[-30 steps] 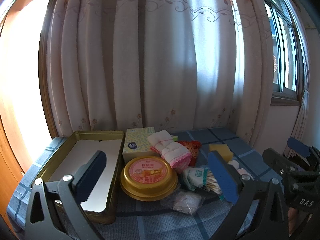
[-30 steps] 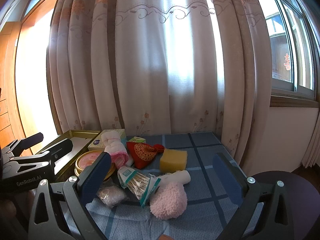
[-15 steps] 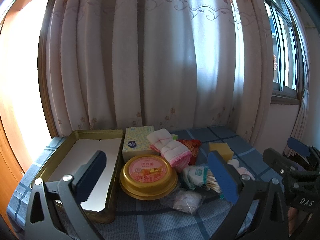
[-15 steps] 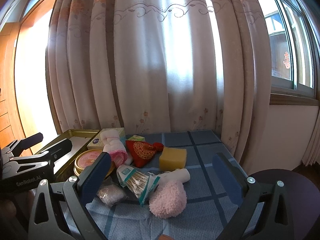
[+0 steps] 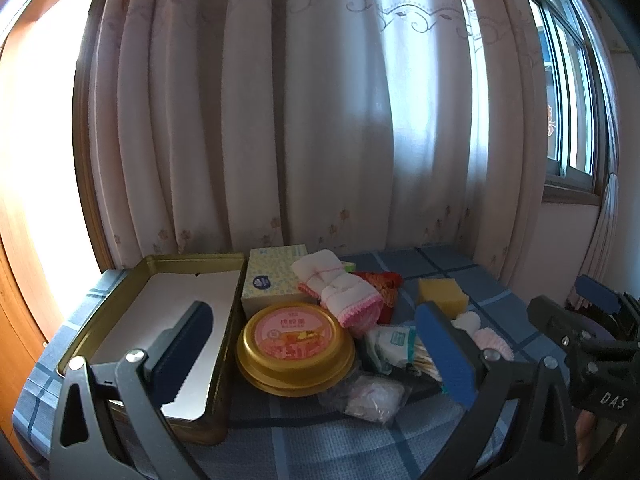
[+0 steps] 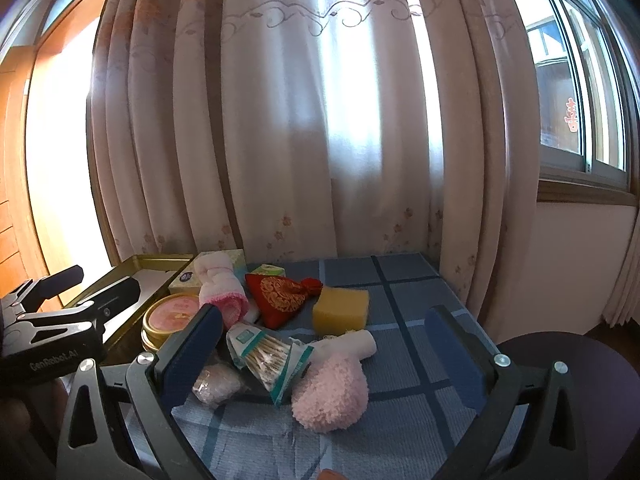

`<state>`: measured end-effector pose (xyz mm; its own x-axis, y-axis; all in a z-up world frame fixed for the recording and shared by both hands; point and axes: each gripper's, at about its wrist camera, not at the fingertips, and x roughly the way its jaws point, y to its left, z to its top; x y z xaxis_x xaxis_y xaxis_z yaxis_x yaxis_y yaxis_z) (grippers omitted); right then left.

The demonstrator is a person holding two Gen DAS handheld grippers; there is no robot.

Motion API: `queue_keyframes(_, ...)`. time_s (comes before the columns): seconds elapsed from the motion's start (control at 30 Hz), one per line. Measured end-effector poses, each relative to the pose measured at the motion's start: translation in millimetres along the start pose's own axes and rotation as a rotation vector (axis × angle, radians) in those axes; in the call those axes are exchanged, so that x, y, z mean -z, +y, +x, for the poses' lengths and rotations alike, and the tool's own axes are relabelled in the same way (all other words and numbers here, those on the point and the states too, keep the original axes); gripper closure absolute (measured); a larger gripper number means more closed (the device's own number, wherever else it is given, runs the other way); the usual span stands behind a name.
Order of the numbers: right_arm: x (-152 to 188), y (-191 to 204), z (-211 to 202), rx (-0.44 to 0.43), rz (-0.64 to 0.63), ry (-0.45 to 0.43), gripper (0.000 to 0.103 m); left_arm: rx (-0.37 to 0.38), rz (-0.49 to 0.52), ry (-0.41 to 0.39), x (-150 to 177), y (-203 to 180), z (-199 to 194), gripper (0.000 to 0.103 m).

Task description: Organize soft objects

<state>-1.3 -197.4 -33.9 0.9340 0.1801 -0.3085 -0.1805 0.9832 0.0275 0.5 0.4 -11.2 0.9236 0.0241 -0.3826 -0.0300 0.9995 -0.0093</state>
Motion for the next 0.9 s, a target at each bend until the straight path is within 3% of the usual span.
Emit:
queue_keyframes(0.3, 17, -19, 26, 0.089, 0.024, 0.057, 0.001, 0.036, 0.0, 0.091, 19, -3, 31, 0.001)
queue_keyframes(0.57, 38, -32, 54, 0.078, 0.025, 0.132, 0.001, 0.069, 0.054, 0.191, 46, -27, 61, 0.006)
queue_keyframes(0.63, 41, -34, 58, 0.07, 0.025, 0.14, 0.005, 0.079, 0.055, 0.209, 51, -30, 65, 0.011)
queue_keyframes(0.7, 44, -34, 62, 0.059, 0.026, 0.16, 0.018, 0.082, 0.061, 0.232, 56, -33, 70, 0.013)
queue_keyframes(0.9, 56, -37, 73, 0.023, 0.033, 0.223, 0.019, 0.063, 0.094, 0.234, 62, -38, 72, 0.013)
